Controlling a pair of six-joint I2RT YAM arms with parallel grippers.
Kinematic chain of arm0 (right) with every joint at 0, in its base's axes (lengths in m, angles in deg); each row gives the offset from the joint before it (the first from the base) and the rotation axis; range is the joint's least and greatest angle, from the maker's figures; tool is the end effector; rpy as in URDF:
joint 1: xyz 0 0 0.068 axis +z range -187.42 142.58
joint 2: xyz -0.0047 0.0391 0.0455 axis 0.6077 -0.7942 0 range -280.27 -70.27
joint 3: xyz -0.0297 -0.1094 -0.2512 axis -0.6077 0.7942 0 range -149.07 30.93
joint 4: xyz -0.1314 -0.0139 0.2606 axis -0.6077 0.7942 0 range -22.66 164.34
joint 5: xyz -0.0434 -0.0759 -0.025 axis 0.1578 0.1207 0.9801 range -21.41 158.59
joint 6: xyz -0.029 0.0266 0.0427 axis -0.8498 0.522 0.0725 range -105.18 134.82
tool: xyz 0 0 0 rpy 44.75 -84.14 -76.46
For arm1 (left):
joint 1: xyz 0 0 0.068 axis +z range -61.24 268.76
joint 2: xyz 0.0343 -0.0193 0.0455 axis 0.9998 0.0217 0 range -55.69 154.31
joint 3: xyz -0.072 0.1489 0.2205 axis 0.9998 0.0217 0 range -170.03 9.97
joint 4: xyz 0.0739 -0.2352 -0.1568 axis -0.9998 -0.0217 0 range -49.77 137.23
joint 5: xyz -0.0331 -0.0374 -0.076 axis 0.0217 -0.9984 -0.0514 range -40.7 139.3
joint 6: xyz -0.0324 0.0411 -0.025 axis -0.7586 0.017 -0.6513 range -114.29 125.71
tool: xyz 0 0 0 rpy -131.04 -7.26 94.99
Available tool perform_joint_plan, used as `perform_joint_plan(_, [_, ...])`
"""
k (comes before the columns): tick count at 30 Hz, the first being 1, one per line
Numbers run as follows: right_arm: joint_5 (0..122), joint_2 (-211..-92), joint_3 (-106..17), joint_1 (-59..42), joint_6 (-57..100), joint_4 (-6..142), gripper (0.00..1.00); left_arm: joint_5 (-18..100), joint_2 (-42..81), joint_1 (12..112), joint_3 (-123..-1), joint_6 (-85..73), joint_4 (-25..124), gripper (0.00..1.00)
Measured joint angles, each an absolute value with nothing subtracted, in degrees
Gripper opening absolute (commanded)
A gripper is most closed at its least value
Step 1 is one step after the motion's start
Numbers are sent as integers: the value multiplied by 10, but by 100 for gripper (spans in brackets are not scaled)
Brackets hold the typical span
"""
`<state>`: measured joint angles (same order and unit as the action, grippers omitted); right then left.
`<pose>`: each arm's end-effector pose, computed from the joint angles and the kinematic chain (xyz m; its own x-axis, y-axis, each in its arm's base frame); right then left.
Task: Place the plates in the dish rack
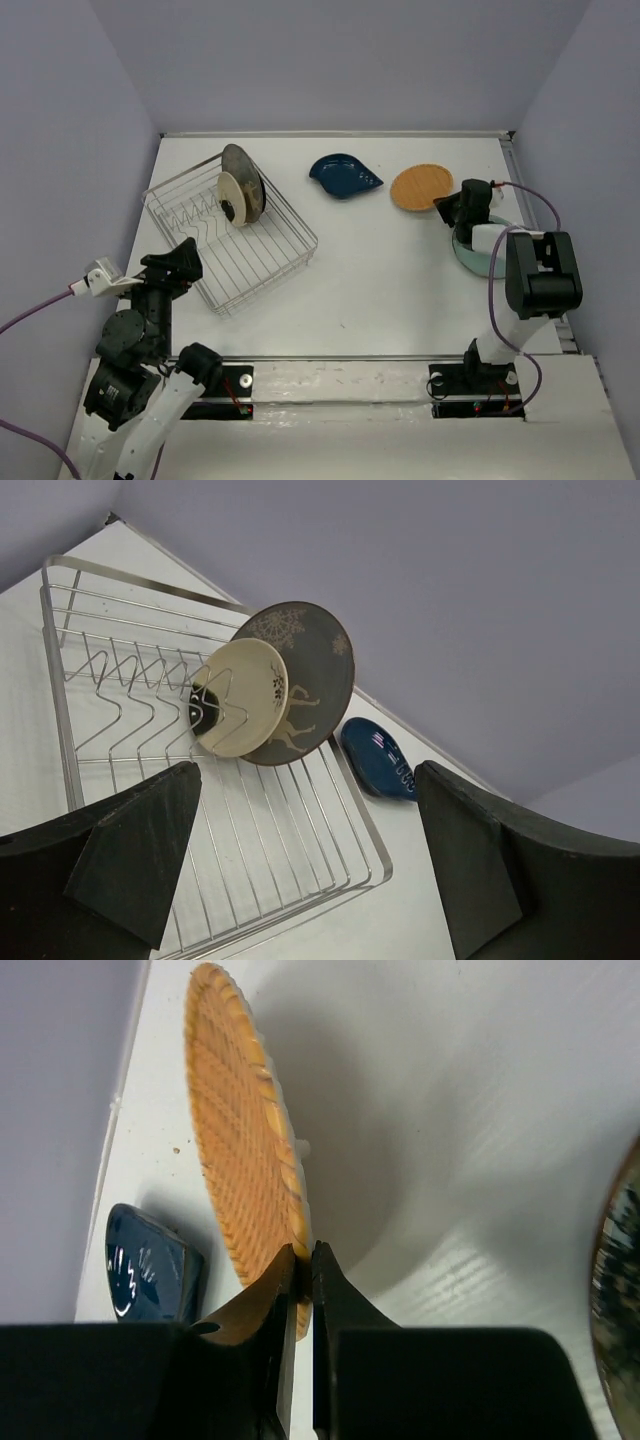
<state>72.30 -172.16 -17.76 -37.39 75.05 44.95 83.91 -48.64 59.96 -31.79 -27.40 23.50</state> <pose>0.3886 -0.0025 0.1292 -0.2066 0.8661 -0.4552 0.4718 0.4958 0.7291 0.0599 -0.0060 0.3744 0.1902 -0.6175 -0.7632 0.0139 0.7790 -0.6268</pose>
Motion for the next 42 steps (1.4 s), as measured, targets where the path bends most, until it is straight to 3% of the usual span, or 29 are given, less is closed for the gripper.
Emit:
perform_joint_plan(7, [814, -1546, -154, -346, 653, 525, 7, 827, -486, 600, -318, -268, 240, 99])
perform_joint_plan(12, [911, -1458, -193, -221, 545, 545, 7, 822, -480, 600, -317, -264, 245, 99])
perform_joint_plan(20, [1002, -1451, -302, -12, 394, 536, 7, 818, -476, 613, -317, -262, 247, 99])
perform_joint_plan(28, [1051, -1593, -478, 158, 271, 500, 7, 824, -476, 619, -317, -263, 247, 99])
perform_joint_plan(42, [1118, -1983, -906, 290, 99, 517, 7, 850, -480, 622, -317, -267, 238, 99])
